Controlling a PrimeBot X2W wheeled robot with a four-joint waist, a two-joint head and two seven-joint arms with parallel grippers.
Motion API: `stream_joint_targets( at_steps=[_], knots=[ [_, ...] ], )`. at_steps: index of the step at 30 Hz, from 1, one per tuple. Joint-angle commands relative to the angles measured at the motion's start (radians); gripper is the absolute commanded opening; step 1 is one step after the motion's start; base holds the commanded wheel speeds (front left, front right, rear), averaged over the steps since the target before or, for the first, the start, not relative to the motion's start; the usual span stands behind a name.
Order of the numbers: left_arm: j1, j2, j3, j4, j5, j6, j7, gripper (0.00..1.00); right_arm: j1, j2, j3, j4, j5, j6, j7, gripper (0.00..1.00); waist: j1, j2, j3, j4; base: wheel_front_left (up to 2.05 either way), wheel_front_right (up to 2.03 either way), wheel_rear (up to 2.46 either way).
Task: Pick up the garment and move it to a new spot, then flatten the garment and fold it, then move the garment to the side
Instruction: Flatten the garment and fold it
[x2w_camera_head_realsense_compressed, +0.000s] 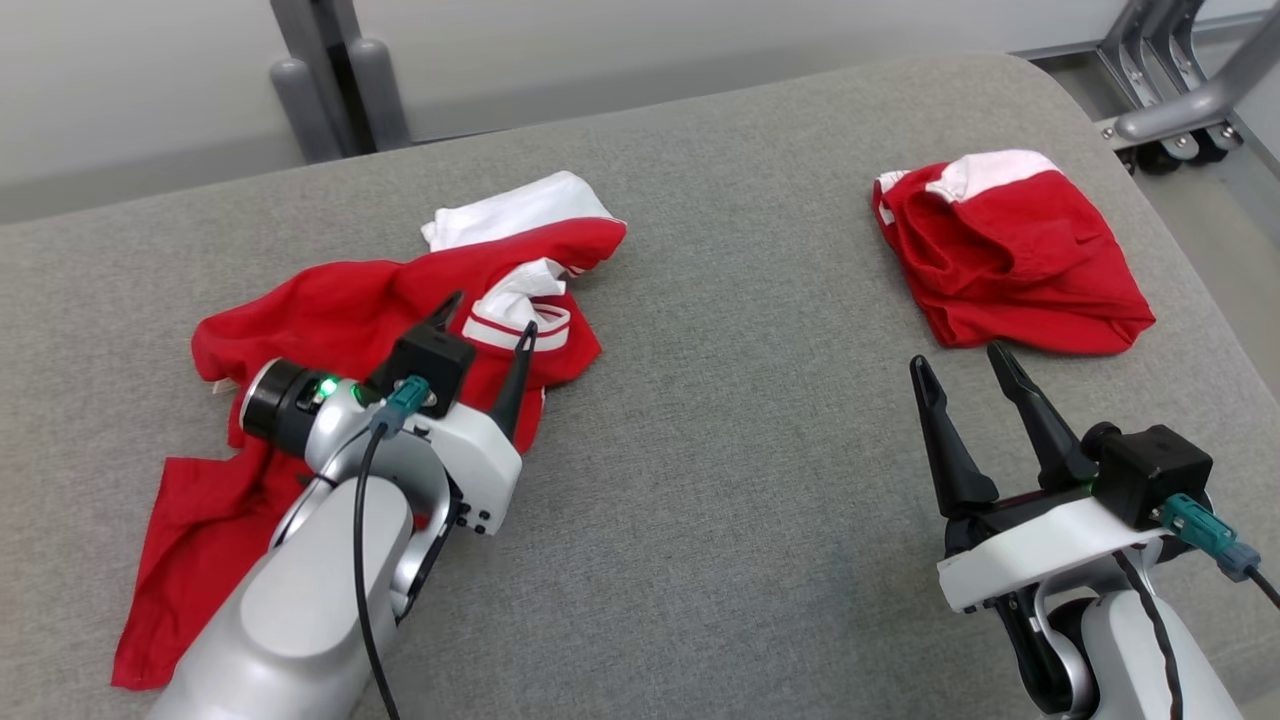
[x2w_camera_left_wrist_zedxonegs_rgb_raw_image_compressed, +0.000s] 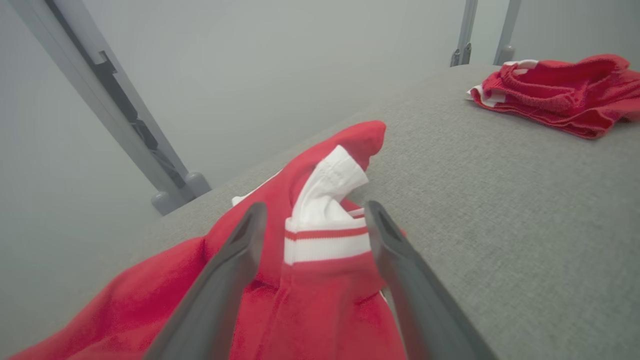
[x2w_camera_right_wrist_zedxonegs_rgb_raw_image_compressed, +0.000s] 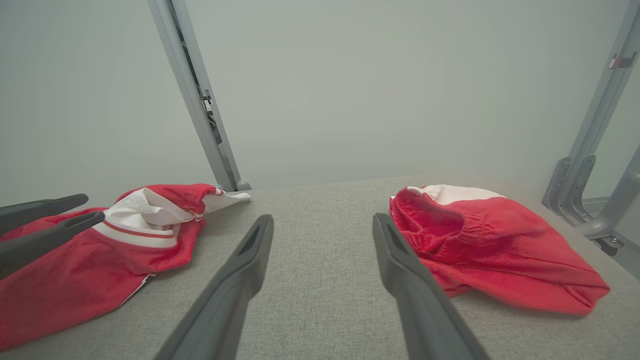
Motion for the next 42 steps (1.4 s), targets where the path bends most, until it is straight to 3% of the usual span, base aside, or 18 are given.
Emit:
stream_joint_targets(
  at_steps=[1,6,7,8,9,11,19,26,42],
  knots=[
    [-0.030,0.000,-0.003,0.031,0.003,-0.008,-0.004,1.00,-0.010,-0.006,-0.002,0.000,0.007,0.000,-0.010,1.00,0.0000,0.0000,0.010,-0.010,0.00,0.00,0.00],
    [-0.086,-0.026,-0.001,0.141,-0.013,-0.026,-0.020,0.96,-0.017,-0.006,0.003,0.005,0.011,0.000,-0.019,1.00,0.0000,0.0000,0.019,-0.020,0.00,0.00,0.00],
    [-0.093,-0.031,-0.003,0.160,-0.011,-0.032,-0.025,0.76,-0.018,-0.006,0.002,0.006,0.012,0.000,-0.020,1.00,0.0000,0.0000,0.020,-0.020,0.00,0.00,0.00],
    [-0.099,-0.035,-0.005,0.176,-0.011,-0.034,-0.032,0.41,-0.018,-0.006,0.001,0.008,0.011,0.000,-0.021,1.00,0.0000,0.0000,0.019,-0.020,0.00,0.00,0.00],
    [-0.104,-0.042,-0.009,0.190,-0.009,-0.036,-0.038,0.18,-0.018,-0.006,-0.001,0.011,0.010,0.000,-0.021,1.00,0.0000,0.0000,0.019,-0.018,0.00,0.00,0.00],
    [-0.109,-0.056,-0.017,0.211,-0.007,-0.043,-0.053,0.00,-0.017,-0.006,-0.005,0.015,0.007,0.000,-0.022,1.00,0.0000,0.0000,0.016,-0.014,0.00,0.00,0.00],
    [-0.103,-0.091,-0.045,0.252,-0.006,-0.051,-0.094,0.00,-0.016,-0.006,0.000,0.023,0.009,0.000,-0.022,1.00,0.0000,0.0000,-0.001,0.000,0.00,0.00,0.00],
    [-0.130,-0.109,-0.070,0.222,0.029,-0.026,-0.155,0.00,-0.013,-0.006,0.008,0.026,0.011,0.000,-0.019,1.00,0.0000,0.0000,-0.014,0.000,0.00,0.00,0.00],
    [-0.003,-0.158,-0.275,0.231,0.036,-0.059,-0.172,0.00,-0.008,-0.006,0.003,0.037,0.016,0.000,-0.028,1.00,0.0000,0.0000,-0.011,-0.014,0.00,0.00,0.00]
  ],
)
